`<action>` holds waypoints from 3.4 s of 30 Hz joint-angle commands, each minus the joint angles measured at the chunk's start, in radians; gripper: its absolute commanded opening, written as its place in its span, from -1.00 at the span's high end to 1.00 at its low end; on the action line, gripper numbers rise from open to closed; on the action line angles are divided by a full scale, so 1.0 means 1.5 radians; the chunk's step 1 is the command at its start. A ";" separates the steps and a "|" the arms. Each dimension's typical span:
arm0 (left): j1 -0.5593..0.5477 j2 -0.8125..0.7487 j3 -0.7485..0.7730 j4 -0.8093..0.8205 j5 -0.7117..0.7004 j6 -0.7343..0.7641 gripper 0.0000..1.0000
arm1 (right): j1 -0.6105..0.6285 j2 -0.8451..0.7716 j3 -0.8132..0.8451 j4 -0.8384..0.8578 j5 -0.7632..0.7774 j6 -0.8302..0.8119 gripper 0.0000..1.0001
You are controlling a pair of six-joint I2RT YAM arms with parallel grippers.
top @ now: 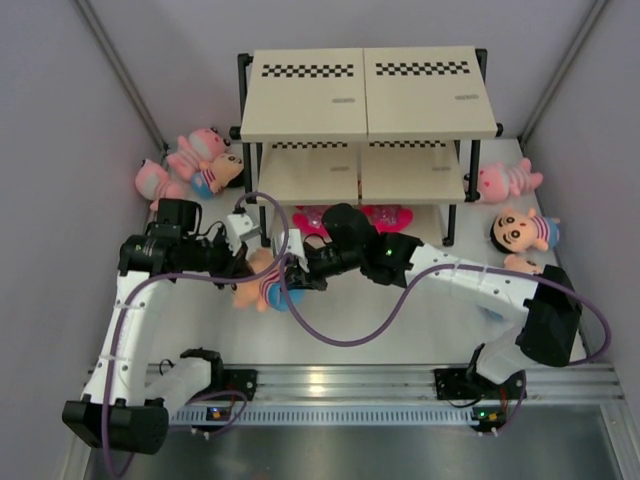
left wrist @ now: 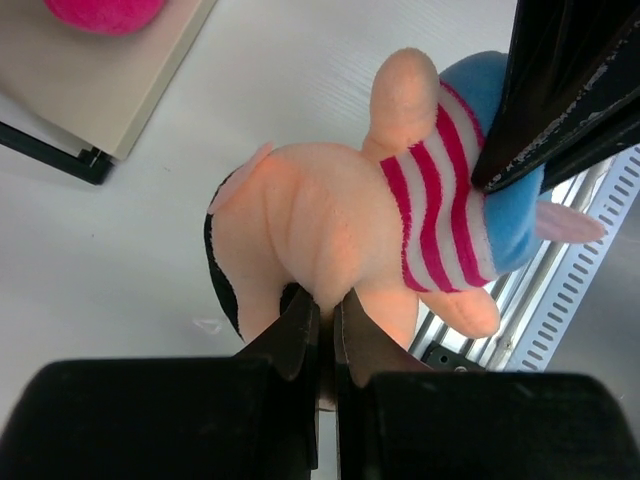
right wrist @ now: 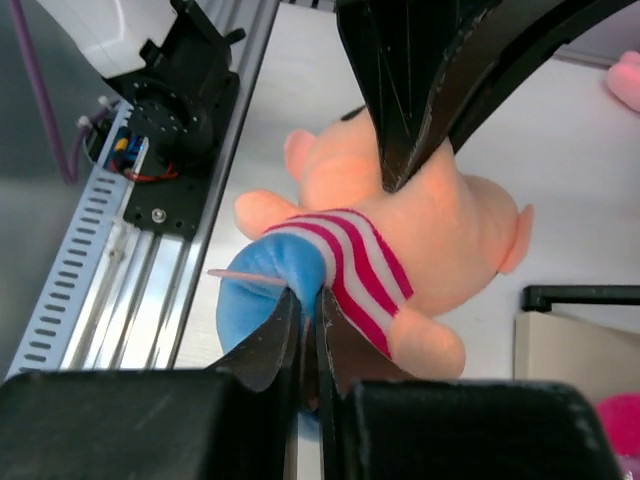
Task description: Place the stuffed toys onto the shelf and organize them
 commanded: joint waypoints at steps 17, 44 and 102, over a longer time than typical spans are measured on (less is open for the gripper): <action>0.000 0.065 0.194 0.074 -0.550 -0.251 -0.97 | -0.008 -0.138 -0.007 0.280 0.459 -0.027 1.00; 0.062 0.223 0.176 0.201 -0.588 -0.302 -0.97 | -0.144 0.149 0.048 0.553 0.466 -0.017 0.92; 0.095 0.858 0.624 0.357 -0.521 -0.462 1.00 | -0.124 -0.183 -0.184 0.338 0.341 0.018 -0.60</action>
